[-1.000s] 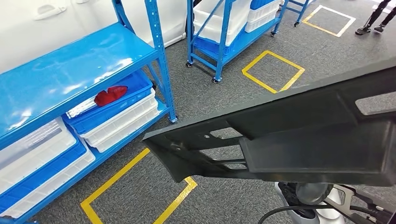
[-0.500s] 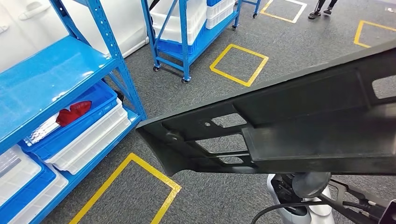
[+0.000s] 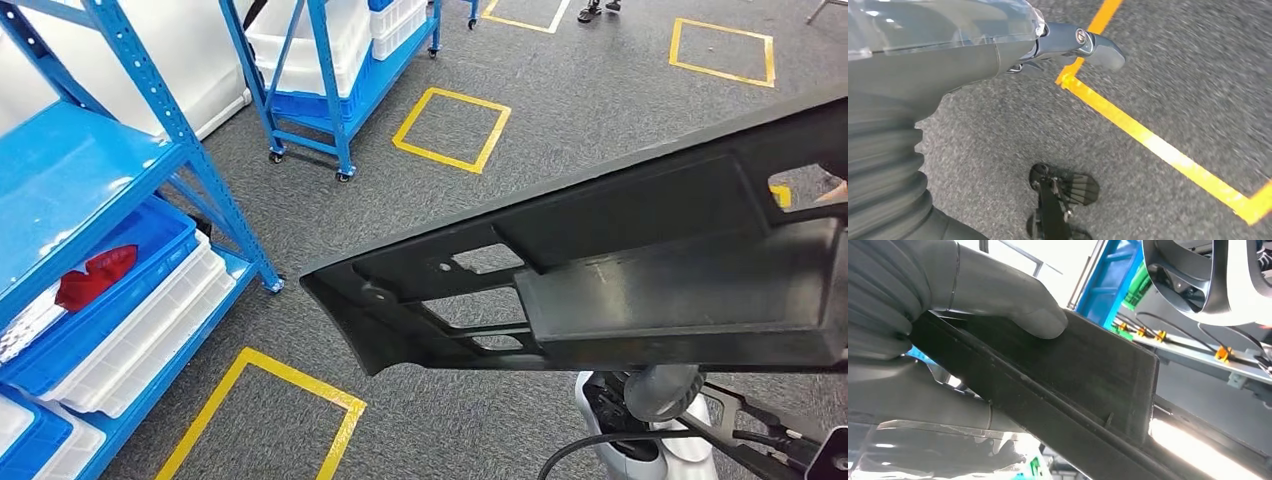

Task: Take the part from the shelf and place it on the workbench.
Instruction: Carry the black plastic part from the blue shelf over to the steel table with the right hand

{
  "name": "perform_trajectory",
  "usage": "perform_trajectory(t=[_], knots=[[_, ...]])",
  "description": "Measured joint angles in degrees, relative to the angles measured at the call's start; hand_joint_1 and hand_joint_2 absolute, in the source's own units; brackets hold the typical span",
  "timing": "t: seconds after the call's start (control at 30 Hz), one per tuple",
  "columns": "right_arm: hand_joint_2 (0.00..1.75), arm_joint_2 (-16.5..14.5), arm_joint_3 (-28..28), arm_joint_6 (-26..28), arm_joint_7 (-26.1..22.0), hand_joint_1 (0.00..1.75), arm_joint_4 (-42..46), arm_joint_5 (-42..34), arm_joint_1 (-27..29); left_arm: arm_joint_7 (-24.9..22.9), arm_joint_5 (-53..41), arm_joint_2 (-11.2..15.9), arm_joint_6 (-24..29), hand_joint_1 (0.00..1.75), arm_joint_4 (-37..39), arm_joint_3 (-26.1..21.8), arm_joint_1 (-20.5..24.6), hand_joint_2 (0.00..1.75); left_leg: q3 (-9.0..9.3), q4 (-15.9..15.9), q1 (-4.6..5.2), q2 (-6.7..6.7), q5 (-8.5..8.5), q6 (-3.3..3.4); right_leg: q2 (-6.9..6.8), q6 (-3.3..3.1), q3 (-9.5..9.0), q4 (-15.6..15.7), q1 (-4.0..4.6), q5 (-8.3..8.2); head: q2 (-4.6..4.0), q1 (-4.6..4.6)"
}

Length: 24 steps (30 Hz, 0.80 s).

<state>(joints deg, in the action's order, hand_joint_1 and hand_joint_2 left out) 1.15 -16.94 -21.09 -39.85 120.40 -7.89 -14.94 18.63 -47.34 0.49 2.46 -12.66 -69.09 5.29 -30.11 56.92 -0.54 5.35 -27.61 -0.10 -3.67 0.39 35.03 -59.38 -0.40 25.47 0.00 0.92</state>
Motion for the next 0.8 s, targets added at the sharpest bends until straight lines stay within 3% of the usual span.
perform_trajectory(t=[0.03,0.1,0.17,0.23,0.3,0.33,0.37,0.4,0.47,0.53,0.6,0.63,0.67,0.77,0.8], knots=[[1.75,0.0,0.0,0.1,0.0,1.75,0.0,0.1,-0.1,0.3,0.0,-0.1,-0.2,0.0,0.0,0.0,0.0,1.75,0.12,0.0,0.14,0.48,-0.14,-0.33,-0.32,-0.34,-0.39,0.9,0.25,0.04,0.0,-0.01],[1.75,0.0,0.0,0.8,0.0,1.75,-0.1,0.7,-0.2,0.8,-0.1,-0.4,-0.8,0.0,0.0,0.0,0.2,1.75,0.35,0.0,0.17,1.36,-0.38,-0.91,0.95,-0.94,-0.24,1.0,0.39,-0.1,0.0,-0.03],[1.75,0.0,-0.2,2.0,0.0,1.75,-0.2,1.1,-0.5,1.0,-0.4,-0.8,-1.3,0.0,0.0,0.1,0.4,1.75,-0.06,1.5,-0.12,-0.42,-1.78,-1.42,2.16,-1.64,-0.34,1.3,0.17,-0.34,0.0,-0.09],[1.75,0.1,-0.7,2.8,0.0,1.75,-0.4,0.9,-1.0,1.0,-0.6,-1.1,-1.4,0.0,0.0,0.1,0.3,1.75,-2.65,7.5,-0.4,-3.66,-5.23,-1.67,3.43,-2.22,-0.44,1.6,0.06,-0.52,0.0,-0.26],[1.75,0.1,-1.3,3.0,0.0,1.75,-0.8,0.5,-1.2,0.8,-0.5,-1.2,-1.4,0.0,0.0,0.1,0.0,1.75,-6.51,15.2,-0.45,-4.8,-8.16,-1.69,4.93,-2.44,-0.41,1.5,0.23,-0.54,0.0,-0.37],[1.75,0.1,-1.5,3.0,0.0,1.75,-1.1,0.4,-1.2,0.7,-0.5,-1.3,-1.4,0.0,0.0,0.1,0.0,1.75,-7.66,17.0,-0.44,-4.93,-8.16,-1.64,5.76,-2.46,-0.43,1.5,0.3,-0.54,0.0,-0.38],[1.75,0.2,-1.7,2.9,0.0,1.75,-1.3,0.3,-1.3,0.7,-0.5,-1.5,-1.4,0.0,0.0,0.1,0.0,1.75,-7.78,16.6,-0.45,-5.02,-6.94,-1.52,6.6,-2.46,-0.47,1.4,0.34,-0.53,0.0,-0.38],[1.75,0.2,-1.9,3.0,0.0,1.75,-1.6,0.3,-1.5,0.7,-0.5,-1.6,-1.5,0.0,0.0,0.1,0.0,1.75,-6.86,13.9,-0.46,-5.29,-4.79,-1.35,7.44,-2.41,-0.53,1.3,0.35,-0.51,0.0,-0.38],[1.75,0.2,-2.3,3.1,0.0,1.75,-2.1,0.4,-2.0,0.6,-0.5,-1.8,-1.8,0.0,0.0,0.1,0.0,1.75,-3.73,6.0,-0.58,-7.45,-0.61,-0.97,8.93,-2.11,-0.5,1.0,0.36,-0.4,0.0,-0.36],[1.75,0.3,-2.8,3.5,0.0,1.75,-2.6,0.2,-2.7,0.2,-0.4,-2.1,-1.8,0.0,0.0,0.1,0.0,1.75,-2.01,1.8,-0.54,-9.3,0.58,-0.72,10.29,-1.42,-0.09,0.7,0.2,-0.47,0.0,-0.36],[1.75,0.6,-3.1,3.9,0.0,1.75,-3.2,-0.4,-3.4,-0.1,-0.1,-2.6,-1.7,0.0,0.0,0.1,0.1,1.75,-1.69,1.1,-0.36,-8.77,0.5,-0.27,11.54,-0.51,0.31,0.9,-0.09,-0.81,0.0,-0.34],[1.75,0.9,-3.2,4.2,0.0,1.75,-3.5,-0.7,-3.7,-0.3,-0.1,-2.9,-1.6,0.0,0.0,0.0,0.2,1.75,-1.55,0.8,-0.36,-8.1,0.72,0.12,11.39,-0.18,0.45,0.8,-0.16,-0.78,0.0,-0.33],[1.75,1.1,-3.3,4.5,0.0,1.75,-3.8,-0.9,-4.0,-0.4,0.0,-3.2,-1.7,0.0,0.0,0.0,0.3,1.75,-1.4,0.4,-0.4,-7.42,0.99,0.51,10.28,0.11,0.87,0.1,-0.1,-0.26,0.0,-0.2],[1.75,1.7,-3.5,5.6,0.0,1.75,-4.3,-0.9,-4.7,-0.6,-0.1,-3.7,-1.8,0.0,0.0,0.0,0.1,1.75,-1.28,-0.1,-0.24,-5.56,1.28,1.3,5.56,0.69,3.97,-6.4,0.06,3.6,0.0,0.14],[1.75,1.7,-3.5,5.8,0.0,1.75,-4.3,-0.9,-4.7,-0.7,-0.1,-3.7,-1.8,0.0,0.0,0.0,0.0,1.75,-1.29,-0.1,-0.18,-5.25,1.26,1.4,5.12,0.8,4.73,-8.0,0.02,4.43,0.0,0.13]])
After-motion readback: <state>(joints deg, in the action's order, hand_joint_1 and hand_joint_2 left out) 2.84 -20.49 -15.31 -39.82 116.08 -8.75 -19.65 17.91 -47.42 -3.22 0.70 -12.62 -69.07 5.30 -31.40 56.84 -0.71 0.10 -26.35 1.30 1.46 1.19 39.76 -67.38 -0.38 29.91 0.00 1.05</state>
